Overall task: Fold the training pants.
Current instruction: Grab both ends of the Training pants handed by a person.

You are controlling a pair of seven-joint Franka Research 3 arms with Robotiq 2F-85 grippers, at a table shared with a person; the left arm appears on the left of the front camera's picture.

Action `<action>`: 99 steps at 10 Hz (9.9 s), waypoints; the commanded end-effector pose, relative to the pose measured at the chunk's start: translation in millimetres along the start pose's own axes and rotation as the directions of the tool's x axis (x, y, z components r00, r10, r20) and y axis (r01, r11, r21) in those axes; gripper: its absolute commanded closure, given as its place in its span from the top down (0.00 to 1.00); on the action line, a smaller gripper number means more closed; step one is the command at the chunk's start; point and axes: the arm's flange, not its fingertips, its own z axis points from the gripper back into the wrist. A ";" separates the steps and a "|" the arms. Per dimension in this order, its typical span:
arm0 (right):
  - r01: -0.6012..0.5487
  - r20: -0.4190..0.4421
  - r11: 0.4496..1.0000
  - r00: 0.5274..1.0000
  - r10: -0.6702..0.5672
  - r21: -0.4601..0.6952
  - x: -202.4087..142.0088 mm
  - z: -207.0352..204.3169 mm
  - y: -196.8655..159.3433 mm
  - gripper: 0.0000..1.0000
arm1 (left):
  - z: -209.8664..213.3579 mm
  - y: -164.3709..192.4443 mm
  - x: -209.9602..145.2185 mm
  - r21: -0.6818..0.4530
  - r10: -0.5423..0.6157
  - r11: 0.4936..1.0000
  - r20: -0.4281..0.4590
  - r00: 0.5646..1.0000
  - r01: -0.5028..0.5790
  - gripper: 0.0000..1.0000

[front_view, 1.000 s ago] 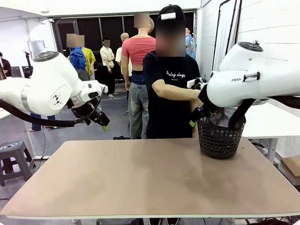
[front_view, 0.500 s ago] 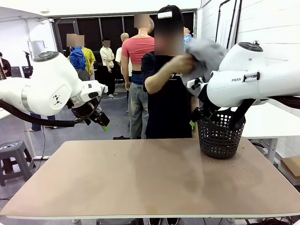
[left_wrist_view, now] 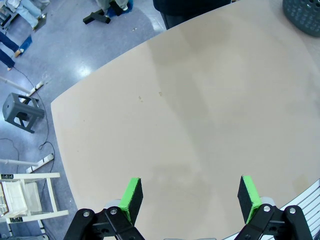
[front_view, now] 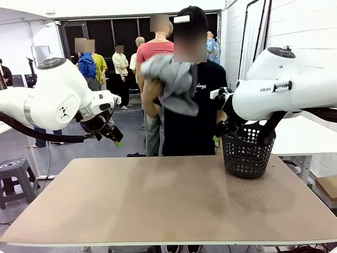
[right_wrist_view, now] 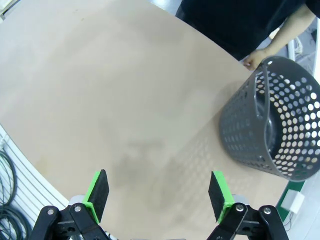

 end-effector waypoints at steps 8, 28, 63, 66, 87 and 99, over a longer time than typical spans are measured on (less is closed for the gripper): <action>0.002 -0.001 1.000 1.000 -0.002 -0.001 -1.1 -0.8 -0.8 1.00 | -0.2 0.8 0.4 -0.005 -0.009 1.000 0.003 1.000 0.009 1.00; 0.002 -0.001 1.000 1.000 -0.002 -0.001 -1.1 -0.8 -0.8 1.00 | -0.2 0.8 0.4 -0.005 -0.009 1.000 0.003 1.000 0.009 1.00; 0.002 -0.001 1.000 1.000 -0.002 -0.001 -1.1 -0.8 -0.8 1.00 | -0.2 0.8 0.4 -0.005 -0.009 1.000 0.003 1.000 0.009 1.00; 0.002 -0.001 1.000 1.000 -0.002 -0.001 -1.1 -0.8 -0.8 1.00 | -0.2 0.8 0.4 -0.005 -0.009 1.000 0.003 1.000 0.009 1.00; 0.002 -0.001 1.000 1.000 -0.002 -0.001 -1.1 -0.8 -0.8 1.00 | -0.2 0.8 0.4 -0.005 -0.009 1.000 0.003 1.000 0.009 1.00; 0.002 -0.001 1.000 1.000 -0.002 -0.001 -1.1 -0.8 -0.8 1.00 | -0.2 0.8 0.4 -0.005 -0.009 1.000 0.003 1.000 0.009 1.00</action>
